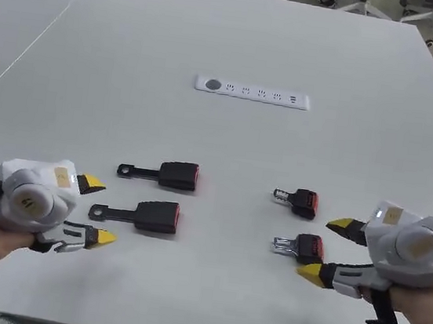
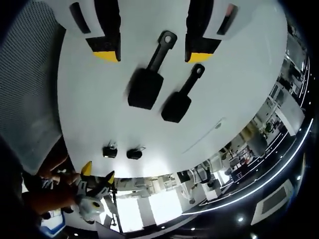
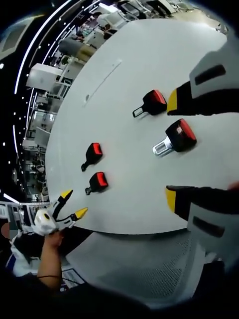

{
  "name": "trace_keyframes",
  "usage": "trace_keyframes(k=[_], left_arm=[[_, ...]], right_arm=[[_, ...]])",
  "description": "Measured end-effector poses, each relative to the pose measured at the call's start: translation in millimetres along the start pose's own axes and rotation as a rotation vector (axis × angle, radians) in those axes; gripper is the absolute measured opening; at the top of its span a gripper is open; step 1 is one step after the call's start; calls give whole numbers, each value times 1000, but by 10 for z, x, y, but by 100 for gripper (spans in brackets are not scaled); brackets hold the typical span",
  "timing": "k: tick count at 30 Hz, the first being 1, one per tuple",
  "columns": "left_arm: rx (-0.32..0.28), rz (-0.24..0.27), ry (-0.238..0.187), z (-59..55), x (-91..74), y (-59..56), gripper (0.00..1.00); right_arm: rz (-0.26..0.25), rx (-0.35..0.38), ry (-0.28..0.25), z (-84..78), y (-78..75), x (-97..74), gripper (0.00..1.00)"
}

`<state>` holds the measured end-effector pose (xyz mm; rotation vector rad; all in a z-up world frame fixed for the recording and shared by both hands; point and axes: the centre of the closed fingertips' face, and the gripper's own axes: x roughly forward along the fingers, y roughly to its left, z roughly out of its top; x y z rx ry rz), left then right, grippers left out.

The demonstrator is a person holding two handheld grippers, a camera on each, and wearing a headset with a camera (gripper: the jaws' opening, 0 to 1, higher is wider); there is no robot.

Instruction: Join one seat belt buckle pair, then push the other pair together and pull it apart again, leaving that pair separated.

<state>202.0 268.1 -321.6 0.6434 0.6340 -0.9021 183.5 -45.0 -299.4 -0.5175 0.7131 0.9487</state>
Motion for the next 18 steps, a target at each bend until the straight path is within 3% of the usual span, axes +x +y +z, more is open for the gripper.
trace_keyframes(k=[10, 18], left_arm=[[80, -106, 35, 218, 70, -208, 50], [108, -171, 50, 329, 170, -260, 41]], right_arm=[[49, -127, 91, -154, -17, 58, 47], [81, -185, 138, -234, -102, 147, 44]])
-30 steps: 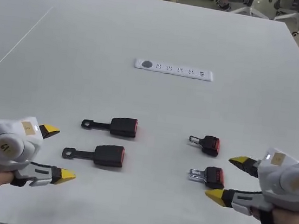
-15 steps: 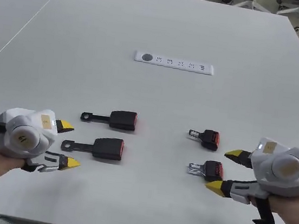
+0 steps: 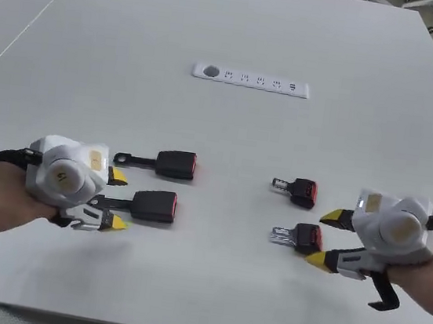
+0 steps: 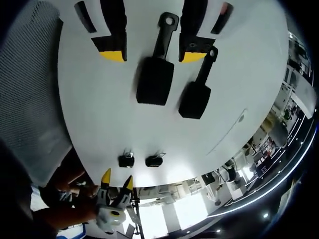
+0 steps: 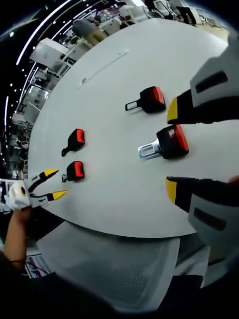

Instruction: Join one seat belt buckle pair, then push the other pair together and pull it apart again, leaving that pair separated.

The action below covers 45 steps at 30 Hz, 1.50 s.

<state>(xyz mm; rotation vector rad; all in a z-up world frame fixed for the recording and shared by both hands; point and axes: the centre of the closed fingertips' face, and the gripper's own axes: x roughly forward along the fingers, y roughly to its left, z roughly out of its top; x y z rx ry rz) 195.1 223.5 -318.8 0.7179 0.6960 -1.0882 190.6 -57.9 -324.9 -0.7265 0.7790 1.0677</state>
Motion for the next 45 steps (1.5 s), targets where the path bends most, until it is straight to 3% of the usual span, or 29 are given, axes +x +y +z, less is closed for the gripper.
trace_keyframes(k=[7, 13, 17, 20, 26, 33, 41, 45], left_arm=[[36, -7, 25, -20, 82, 126, 41], [87, -49, 66, -98, 169, 143, 40], [97, -64, 70, -103, 210, 182, 40], [150, -72, 95, -113, 218, 200, 40], [152, -84, 95, -63, 296, 197, 40], [191, -136, 108, 5, 401, 84, 33], [223, -163, 130, -102, 564, 166, 33], [200, -171, 135, -133, 600, 202, 33]], right_arm=[[29, -33, 34, -20, -98, 89, 43], [65, -48, 68, -74, -111, 168, 39], [76, -67, 87, -109, -149, 208, 39], [82, -87, 118, -154, -173, 235, 39], [129, -86, 146, -224, -132, 296, 38], [158, -90, 163, -303, -128, 338, 38], [186, -123, 166, -281, -130, 399, 36], [193, -145, 165, -261, -150, 410, 35]])
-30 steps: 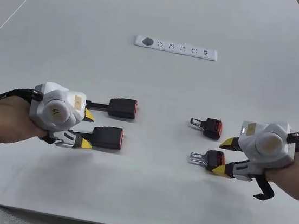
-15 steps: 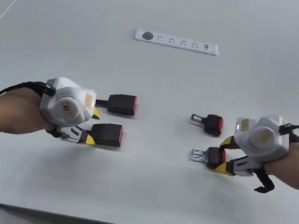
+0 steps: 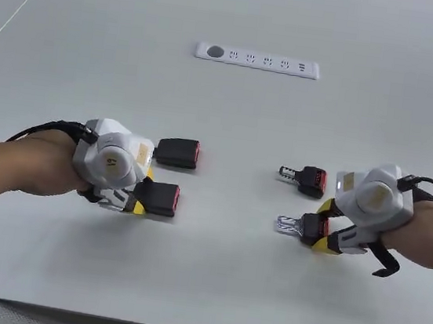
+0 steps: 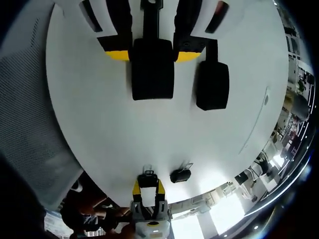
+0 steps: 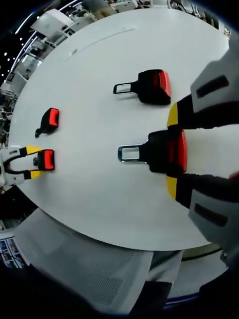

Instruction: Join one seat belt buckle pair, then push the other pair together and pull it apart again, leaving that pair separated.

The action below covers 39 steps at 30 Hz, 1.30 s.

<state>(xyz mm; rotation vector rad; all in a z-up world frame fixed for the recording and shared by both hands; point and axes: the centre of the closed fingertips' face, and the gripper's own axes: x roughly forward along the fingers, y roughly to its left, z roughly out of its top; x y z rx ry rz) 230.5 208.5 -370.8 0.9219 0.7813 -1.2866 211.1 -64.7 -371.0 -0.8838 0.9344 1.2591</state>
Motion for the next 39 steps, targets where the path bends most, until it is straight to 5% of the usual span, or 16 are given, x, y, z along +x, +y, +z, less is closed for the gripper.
trace_keyframes(k=[6, 39], left_arm=[[56, 11, 24, -30, 32, -26, 32], [17, 9, 28, 2, 8, -67, 32]], right_arm=[[10, -21, 9, 3, -11, 10, 34], [30, -24, 29, -21, 4, 44, 33]])
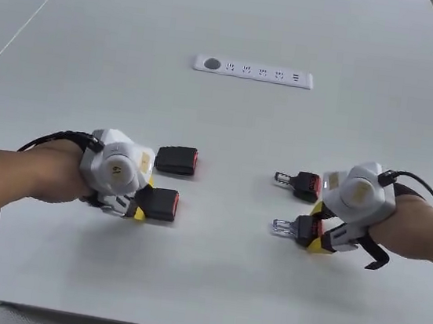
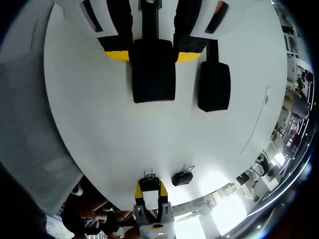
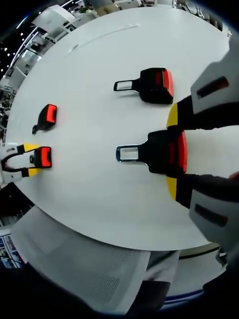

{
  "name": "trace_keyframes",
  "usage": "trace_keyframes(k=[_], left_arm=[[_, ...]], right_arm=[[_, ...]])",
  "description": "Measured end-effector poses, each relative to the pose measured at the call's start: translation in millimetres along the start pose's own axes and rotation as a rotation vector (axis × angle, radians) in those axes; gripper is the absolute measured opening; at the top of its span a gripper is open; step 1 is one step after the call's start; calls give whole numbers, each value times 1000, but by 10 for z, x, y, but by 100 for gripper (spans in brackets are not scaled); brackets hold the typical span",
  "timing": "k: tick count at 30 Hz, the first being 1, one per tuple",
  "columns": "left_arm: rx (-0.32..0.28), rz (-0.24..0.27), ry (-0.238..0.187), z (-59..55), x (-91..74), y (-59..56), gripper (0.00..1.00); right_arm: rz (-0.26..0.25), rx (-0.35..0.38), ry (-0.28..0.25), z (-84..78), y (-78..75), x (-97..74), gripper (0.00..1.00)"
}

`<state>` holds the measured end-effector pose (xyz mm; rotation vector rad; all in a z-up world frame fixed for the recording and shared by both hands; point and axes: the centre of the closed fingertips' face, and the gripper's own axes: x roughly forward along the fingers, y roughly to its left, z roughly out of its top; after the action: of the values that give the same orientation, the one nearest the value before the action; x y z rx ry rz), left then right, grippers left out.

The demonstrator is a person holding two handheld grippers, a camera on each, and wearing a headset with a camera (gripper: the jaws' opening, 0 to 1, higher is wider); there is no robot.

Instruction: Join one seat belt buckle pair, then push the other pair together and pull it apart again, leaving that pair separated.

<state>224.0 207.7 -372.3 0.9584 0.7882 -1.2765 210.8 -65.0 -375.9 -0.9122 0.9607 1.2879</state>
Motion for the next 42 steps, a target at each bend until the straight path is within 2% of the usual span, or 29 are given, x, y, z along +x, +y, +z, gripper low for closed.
trace_keyframes(k=[5, 10, 16, 21, 30, 36, 42], left_arm=[[-7, -7, -6, 7, -11, -10, 32], [-6, -11, -3, 10, -13, -17, 32], [-9, -10, -3, 9, -10, -16, 32], [-9, -8, -4, 15, -18, -20, 32], [-8, -10, 3, 119, -154, -135, 32], [-7, -1, 10, 146, -192, -167, 32], [-11, -4, 13, 107, -159, -124, 32]], right_arm=[[2, 9, -2, -1, -1, 2, 33], [-7, 47, -15, 23, -18, 11, 34], [-36, 66, -32, 155, -75, 50, 34], [-39, 70, -77, 362, -44, 118, 34], [-51, 82, -149, 641, -64, 206, 34], [-41, 90, -211, 922, 31, 283, 34], [-54, 80, -247, 1179, 65, 379, 34]])
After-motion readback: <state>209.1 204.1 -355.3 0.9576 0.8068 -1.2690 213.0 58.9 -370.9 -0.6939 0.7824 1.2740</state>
